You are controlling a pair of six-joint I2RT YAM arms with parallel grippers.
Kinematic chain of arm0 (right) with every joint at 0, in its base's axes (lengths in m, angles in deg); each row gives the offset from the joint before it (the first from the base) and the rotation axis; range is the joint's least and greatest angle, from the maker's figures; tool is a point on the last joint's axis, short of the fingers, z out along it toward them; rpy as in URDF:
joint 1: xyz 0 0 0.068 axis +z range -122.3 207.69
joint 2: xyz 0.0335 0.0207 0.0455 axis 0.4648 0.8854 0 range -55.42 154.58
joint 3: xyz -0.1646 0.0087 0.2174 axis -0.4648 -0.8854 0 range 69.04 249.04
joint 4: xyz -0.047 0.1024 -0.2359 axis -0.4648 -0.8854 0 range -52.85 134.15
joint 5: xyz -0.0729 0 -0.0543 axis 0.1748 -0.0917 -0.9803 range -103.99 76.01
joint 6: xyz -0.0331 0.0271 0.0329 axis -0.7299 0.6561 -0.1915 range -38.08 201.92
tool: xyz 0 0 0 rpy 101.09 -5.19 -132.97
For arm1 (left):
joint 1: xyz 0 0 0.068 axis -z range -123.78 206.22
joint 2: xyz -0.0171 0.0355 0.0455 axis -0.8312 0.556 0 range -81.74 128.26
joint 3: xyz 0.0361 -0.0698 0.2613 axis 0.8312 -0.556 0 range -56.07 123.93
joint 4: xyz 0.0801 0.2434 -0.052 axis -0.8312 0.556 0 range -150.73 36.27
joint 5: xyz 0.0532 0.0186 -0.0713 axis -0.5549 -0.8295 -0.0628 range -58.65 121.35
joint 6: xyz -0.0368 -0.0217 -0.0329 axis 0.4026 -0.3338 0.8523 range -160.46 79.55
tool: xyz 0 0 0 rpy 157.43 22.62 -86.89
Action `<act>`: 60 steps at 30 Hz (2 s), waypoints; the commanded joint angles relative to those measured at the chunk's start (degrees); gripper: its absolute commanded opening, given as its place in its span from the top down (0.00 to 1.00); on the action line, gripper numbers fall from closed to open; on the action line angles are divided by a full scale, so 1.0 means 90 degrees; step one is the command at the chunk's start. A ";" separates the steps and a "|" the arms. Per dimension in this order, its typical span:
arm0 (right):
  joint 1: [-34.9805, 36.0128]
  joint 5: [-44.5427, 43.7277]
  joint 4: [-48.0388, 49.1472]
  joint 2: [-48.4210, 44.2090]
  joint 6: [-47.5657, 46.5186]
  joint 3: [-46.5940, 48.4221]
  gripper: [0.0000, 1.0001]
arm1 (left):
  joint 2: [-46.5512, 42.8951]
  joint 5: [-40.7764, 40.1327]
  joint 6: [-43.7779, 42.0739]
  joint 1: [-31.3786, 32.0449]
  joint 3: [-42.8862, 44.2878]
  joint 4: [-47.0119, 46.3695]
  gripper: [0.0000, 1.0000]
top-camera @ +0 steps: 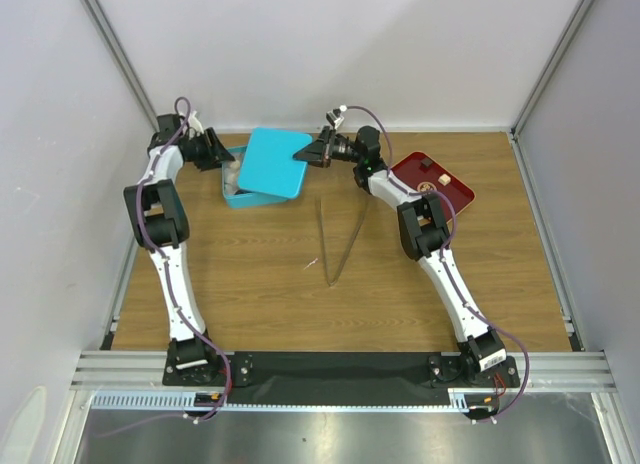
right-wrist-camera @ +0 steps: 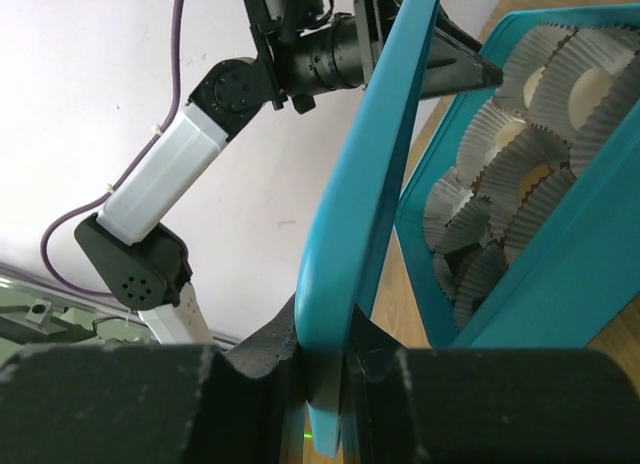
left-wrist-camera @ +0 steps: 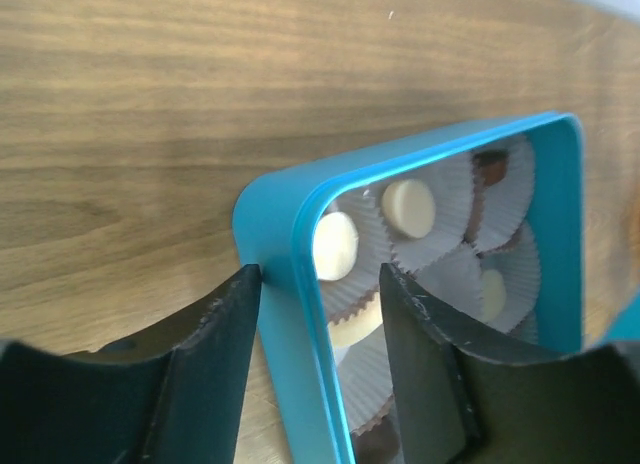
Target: Pack the chocolate
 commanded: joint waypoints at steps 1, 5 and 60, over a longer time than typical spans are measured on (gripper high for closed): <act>0.0035 0.0197 0.0485 -0.0164 0.0139 0.0055 1.00 | -0.0551 -0.0366 -0.0529 0.0109 -0.0133 0.0330 0.45; 0.0035 0.0265 0.0631 -0.0564 0.0022 -0.0597 1.00 | -0.0981 -0.0612 -0.0578 0.0118 -0.0681 0.0077 0.50; 0.0435 0.0587 0.1275 -0.1514 0.0799 -0.1812 1.00 | -0.3550 -0.1881 -0.0579 0.0363 -0.3641 0.0037 0.37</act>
